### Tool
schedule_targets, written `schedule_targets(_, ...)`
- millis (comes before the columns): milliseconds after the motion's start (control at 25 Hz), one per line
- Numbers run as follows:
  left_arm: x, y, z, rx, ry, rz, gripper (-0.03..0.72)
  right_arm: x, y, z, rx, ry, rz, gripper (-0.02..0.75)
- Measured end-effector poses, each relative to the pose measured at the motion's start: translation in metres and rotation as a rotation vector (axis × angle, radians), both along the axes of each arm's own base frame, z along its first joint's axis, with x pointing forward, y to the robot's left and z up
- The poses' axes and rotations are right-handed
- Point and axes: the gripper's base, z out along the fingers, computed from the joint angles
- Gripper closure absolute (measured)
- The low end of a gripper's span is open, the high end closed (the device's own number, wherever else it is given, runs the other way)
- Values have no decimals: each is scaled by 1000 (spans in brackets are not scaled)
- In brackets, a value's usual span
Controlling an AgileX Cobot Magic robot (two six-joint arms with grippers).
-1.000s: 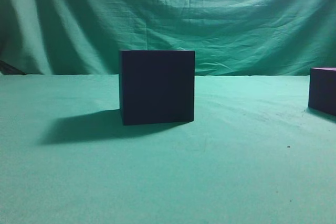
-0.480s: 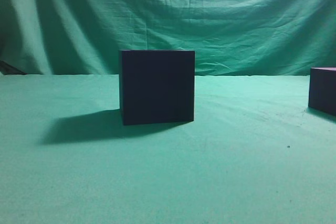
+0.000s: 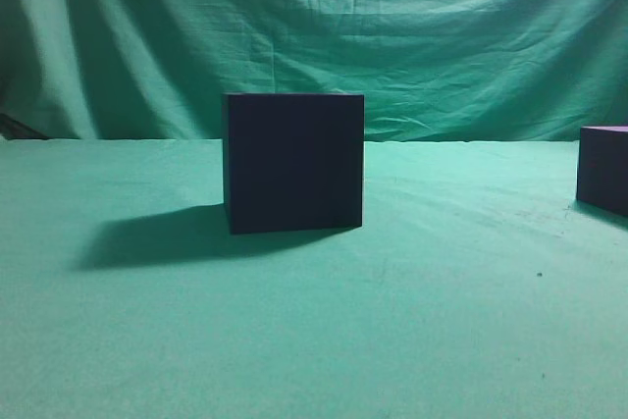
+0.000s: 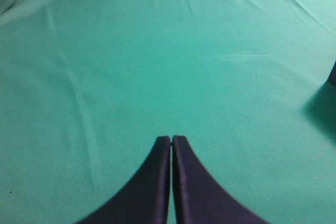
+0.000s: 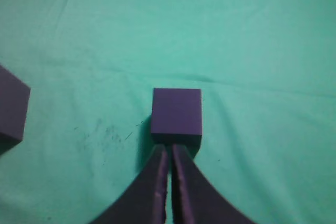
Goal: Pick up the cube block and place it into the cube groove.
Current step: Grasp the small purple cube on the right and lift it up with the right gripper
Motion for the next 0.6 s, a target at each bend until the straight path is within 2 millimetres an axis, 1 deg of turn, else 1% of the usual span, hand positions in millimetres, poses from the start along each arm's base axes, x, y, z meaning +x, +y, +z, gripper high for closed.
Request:
schedule_targets(80,0,0,0,0,0,0,688,13,7,6,-27,81,39,738)
schedule_targets(160,0,0,0,0,0,0,688,27,16,4,-79,178,69,738)
schedule_targets(240,0,0,0,0,0,0,688,41,24,1,-134,264,67,738)
schedule_targets(360,0,0,0,0,0,0,688,62,36,-5,-211,333,76,738)
schedule_targets(520,0,0,0,0,0,0,688,87,45,-22,-250,406,79,738)
schedule_targets(600,0,0,0,0,0,0,688,98,47,-35,-262,449,76,643)
